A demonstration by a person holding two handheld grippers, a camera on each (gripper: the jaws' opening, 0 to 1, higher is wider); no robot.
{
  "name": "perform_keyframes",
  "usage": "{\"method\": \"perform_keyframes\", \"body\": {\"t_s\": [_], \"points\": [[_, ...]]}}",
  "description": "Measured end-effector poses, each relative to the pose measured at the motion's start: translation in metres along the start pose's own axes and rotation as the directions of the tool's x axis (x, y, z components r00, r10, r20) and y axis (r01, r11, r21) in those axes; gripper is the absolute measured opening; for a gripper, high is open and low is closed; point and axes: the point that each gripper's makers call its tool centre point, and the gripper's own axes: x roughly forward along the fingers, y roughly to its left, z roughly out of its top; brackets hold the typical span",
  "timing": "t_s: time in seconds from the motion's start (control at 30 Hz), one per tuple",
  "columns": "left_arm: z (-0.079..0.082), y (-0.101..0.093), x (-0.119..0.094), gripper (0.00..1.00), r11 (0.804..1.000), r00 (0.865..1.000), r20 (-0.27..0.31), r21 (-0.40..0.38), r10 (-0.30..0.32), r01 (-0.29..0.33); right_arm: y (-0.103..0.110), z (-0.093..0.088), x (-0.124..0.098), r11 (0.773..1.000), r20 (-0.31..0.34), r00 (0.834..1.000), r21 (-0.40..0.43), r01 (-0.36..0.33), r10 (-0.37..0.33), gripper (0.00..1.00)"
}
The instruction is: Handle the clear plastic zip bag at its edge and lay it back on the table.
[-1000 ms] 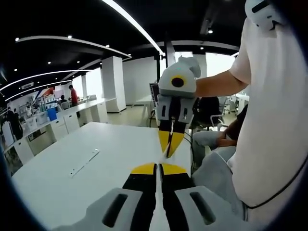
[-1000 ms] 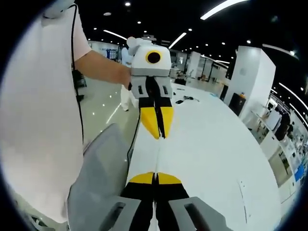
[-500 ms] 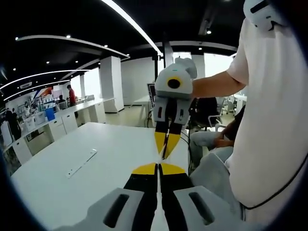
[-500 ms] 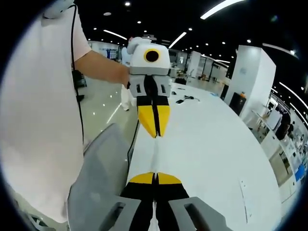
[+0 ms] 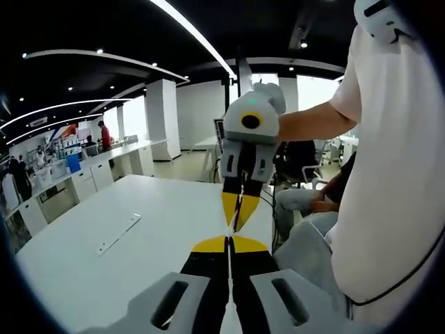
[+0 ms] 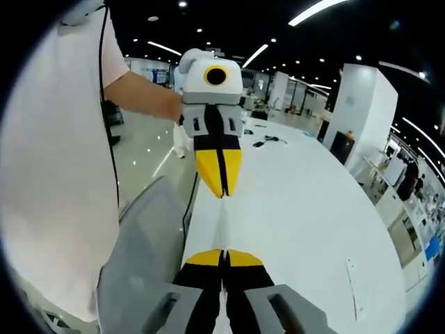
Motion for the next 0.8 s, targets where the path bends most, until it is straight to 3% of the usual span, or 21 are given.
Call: {"method": "perform_keyframes", "body": {"t_s": [0.2, 0.8], "points": [[-0.002, -0.001, 0.002, 0.0, 1.0, 1.0, -0.01, 0.003, -0.001, 0.001, -0.002, 0.012, 0.0, 1.0, 0.031, 0.999, -0.01, 0.014, -0.013, 0.08], [-0.006, -0.004, 0.004, 0.0, 0.999, 0.999, -0.032, 0.034, -0.007, 0.008, 0.002, 0.048, 0.003, 0.998, 0.097, 0.995, -0.067, -0.015, 0.021, 0.06]]}}
